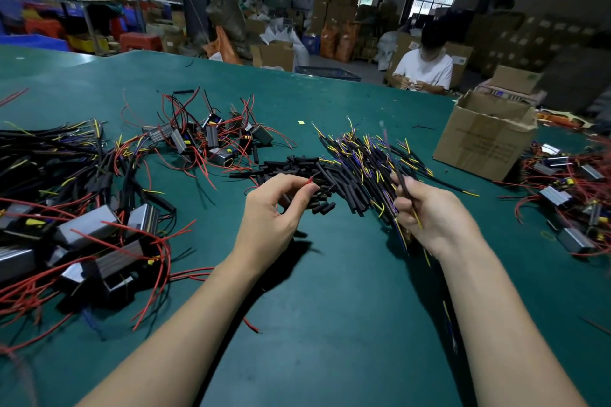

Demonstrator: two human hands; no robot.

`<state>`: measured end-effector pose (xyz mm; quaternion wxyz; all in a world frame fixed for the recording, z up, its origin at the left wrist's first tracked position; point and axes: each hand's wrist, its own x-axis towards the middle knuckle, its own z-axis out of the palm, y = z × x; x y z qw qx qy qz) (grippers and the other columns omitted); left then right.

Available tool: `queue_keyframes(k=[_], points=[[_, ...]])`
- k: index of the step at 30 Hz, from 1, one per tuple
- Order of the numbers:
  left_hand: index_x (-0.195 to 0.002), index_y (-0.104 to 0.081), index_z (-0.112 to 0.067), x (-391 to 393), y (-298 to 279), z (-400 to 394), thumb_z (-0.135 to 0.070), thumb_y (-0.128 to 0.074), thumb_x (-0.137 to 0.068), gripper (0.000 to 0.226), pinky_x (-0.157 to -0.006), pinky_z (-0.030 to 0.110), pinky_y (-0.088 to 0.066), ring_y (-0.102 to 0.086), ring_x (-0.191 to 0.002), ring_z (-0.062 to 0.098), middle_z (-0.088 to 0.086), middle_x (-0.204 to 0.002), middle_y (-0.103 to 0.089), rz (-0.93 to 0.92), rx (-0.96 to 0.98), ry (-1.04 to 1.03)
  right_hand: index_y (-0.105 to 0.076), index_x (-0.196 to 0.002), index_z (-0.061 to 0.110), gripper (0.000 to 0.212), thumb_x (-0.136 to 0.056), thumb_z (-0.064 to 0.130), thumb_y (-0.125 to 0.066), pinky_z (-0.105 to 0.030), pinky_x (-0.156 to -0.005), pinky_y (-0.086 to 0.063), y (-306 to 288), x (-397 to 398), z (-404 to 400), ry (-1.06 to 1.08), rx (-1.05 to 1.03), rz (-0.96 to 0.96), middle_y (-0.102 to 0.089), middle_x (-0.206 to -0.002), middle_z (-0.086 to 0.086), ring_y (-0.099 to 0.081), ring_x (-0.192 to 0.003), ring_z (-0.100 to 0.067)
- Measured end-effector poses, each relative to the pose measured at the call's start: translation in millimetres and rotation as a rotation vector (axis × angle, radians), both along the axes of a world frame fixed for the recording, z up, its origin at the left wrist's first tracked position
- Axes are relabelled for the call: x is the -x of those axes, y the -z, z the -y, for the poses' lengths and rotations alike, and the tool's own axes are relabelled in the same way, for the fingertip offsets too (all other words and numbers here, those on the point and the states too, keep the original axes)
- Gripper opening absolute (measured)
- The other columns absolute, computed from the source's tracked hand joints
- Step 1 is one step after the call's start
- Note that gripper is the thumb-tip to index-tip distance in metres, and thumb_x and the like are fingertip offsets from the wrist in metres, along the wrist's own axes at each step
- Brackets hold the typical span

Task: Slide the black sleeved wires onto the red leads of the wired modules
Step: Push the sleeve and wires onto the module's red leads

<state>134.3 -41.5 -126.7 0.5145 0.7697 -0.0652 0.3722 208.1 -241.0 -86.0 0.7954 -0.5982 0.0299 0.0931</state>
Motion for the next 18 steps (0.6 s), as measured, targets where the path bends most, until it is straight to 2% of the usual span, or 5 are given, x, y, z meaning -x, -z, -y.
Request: queue_keyframes(k=[2, 4, 10, 14, 18], points=[[-0.089, -0.072, -0.006, -0.5, -0.2, 1.2, -0.012, -0.065, -0.089, 0.009, -0.068, 0.037, -0.048, -0.062, -0.073, 0.025, 0.003, -0.080, -0.069, 0.014, 0.009, -0.011, -0.059, -0.089, 0.011, 0.025, -0.101, 0.014, -0.037, -0.014, -0.041, -0.023, -3.7, 2.2, -0.7, -0.142, -0.298, -0.106, -0.055, -0.072, 0.003, -0.043, -0.042, -0.002], [-0.088, -0.072, -0.007, -0.3, 0.0, 2.1, -0.012, -0.065, -0.089, 0.009, -0.068, 0.037, -0.048, -0.062, -0.072, 0.023, 0.002, -0.080, -0.070, 0.011, 0.033, -0.012, -0.054, -0.085, 0.013, 0.025, -0.101, 0.014, -0.035, -0.016, -0.049, -0.026, -1.6, 4.9, -6.5, -0.215, -0.403, -0.130, -0.061, -0.071, 0.004, -0.048, -0.046, -0.004], [-0.086, -0.071, -0.010, 0.1, 0.4, 3.7, -0.014, -0.064, -0.090, 0.009, -0.063, 0.040, -0.048, -0.059, -0.065, 0.027, 0.006, -0.072, -0.069, -0.035, 0.091, 0.026, -0.051, -0.090, 0.014, 0.021, -0.101, 0.011, -0.034, -0.026, -0.074, -0.042, 4.7, 11.3, -24.8, -0.197, -0.375, -0.059, -0.072, -0.075, 0.002, -0.070, -0.068, -0.010], [-0.085, -0.070, -0.014, -2.0, 1.0, 3.2, -0.013, -0.062, -0.091, 0.010, -0.064, 0.037, -0.049, -0.057, -0.060, 0.011, -0.004, -0.067, -0.065, -0.056, 0.117, 0.046, -0.042, -0.088, 0.017, 0.022, -0.103, 0.010, -0.028, -0.026, -0.074, -0.044, 10.5, 11.4, -29.6, -0.223, -0.344, 0.008, -0.075, -0.089, -0.003, -0.072, -0.080, -0.013], [-0.084, -0.069, -0.012, -1.5, 2.6, 2.1, -0.016, -0.061, -0.092, 0.012, -0.063, 0.046, -0.049, -0.057, -0.062, 0.029, 0.007, -0.066, -0.065, -0.059, 0.127, 0.070, -0.041, -0.083, 0.018, 0.023, -0.103, 0.012, -0.030, -0.026, -0.072, -0.048, 17.1, 11.4, -32.4, -0.246, -0.274, 0.042, -0.074, -0.097, -0.008, -0.072, -0.086, -0.017]])
